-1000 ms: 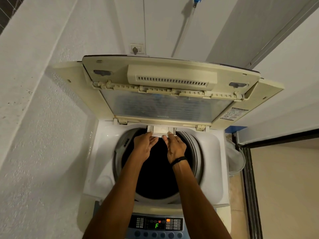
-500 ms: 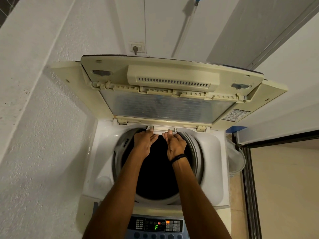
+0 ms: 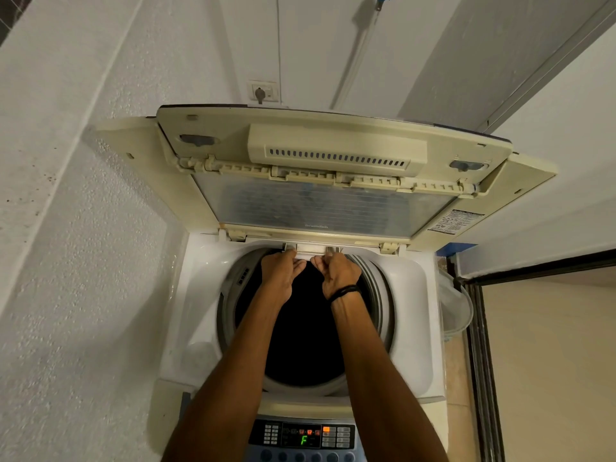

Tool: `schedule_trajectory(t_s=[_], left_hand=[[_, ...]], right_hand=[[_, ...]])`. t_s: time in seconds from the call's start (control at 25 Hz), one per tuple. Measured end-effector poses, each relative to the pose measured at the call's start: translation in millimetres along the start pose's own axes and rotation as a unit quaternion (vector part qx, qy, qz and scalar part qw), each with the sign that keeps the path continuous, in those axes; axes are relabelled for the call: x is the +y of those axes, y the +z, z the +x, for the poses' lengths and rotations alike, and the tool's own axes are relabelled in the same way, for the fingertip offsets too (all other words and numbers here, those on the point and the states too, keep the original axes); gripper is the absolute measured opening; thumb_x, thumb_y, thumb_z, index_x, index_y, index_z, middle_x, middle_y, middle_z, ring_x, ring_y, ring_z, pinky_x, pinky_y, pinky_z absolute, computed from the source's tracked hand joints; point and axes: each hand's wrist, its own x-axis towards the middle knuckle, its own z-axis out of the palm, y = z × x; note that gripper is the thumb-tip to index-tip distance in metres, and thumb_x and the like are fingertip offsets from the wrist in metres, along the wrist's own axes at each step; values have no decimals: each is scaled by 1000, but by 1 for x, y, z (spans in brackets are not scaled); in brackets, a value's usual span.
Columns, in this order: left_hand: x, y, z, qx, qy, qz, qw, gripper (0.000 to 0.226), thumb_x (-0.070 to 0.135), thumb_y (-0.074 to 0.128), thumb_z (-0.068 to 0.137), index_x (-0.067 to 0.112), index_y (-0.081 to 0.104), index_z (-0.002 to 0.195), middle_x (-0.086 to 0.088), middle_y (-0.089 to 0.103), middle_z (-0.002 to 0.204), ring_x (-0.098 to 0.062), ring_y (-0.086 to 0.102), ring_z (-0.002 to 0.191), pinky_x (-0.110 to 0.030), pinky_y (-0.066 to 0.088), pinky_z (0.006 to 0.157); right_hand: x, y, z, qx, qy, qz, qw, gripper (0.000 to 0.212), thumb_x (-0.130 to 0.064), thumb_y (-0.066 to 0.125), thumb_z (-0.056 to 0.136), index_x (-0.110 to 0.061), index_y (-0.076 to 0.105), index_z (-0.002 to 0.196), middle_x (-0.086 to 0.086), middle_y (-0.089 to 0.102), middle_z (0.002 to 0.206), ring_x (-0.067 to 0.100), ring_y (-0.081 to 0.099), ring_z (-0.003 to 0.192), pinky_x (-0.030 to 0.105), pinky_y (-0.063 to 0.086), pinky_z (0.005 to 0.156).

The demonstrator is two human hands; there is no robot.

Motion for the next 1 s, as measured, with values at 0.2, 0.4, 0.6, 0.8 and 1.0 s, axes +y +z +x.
schedule_trajectory(t_s=[0.2, 0.4, 0.6, 0.8, 1.0], left_hand=[[-3, 4, -1, 24, 19, 1, 1000, 13, 9, 63, 91, -4, 62, 91, -19, 63, 90, -22, 66, 82, -22, 60, 67], [-5, 6, -2, 40, 24, -9, 999, 13, 12, 63, 91, -1, 64, 90, -18, 68, 95, -20, 69, 81, -25, 60, 73], [-4, 8, -3, 48, 27, -9, 998, 16, 10, 61, 92, 3, 61, 78, -15, 65, 85, -16, 65, 70, -18, 59, 60], [-1, 9, -6, 45, 29, -14, 998, 15, 8, 61, 92, 3, 62, 79, -12, 64, 82, -15, 64, 68, -15, 56, 51], [-5, 10, -6, 43, 16, -23, 999, 14, 13, 61, 93, 0, 63, 90, -15, 65, 92, -16, 66, 75, -13, 54, 51]], right_hand=[[1, 1, -2, 25, -16, -22, 999, 10, 9, 54, 82, 6, 63, 84, 19, 65, 78, 31, 69, 68, 35, 63, 65], [6, 2, 1, 42, -33, -33, 998, 9, -6, 67, 81, 1, 66, 76, 16, 70, 73, 30, 72, 67, 36, 63, 68], [9, 4, 4, 37, -31, -33, 998, 13, -9, 69, 83, 3, 67, 88, 19, 71, 79, 29, 72, 68, 40, 64, 71], [8, 7, 1, 39, -29, -32, 998, 11, -9, 68, 84, 2, 65, 84, 18, 68, 72, 30, 71, 67, 43, 63, 69], [8, 6, -1, 37, -31, -32, 998, 12, -9, 66, 84, 1, 64, 77, 19, 70, 74, 29, 71, 65, 45, 64, 71]])
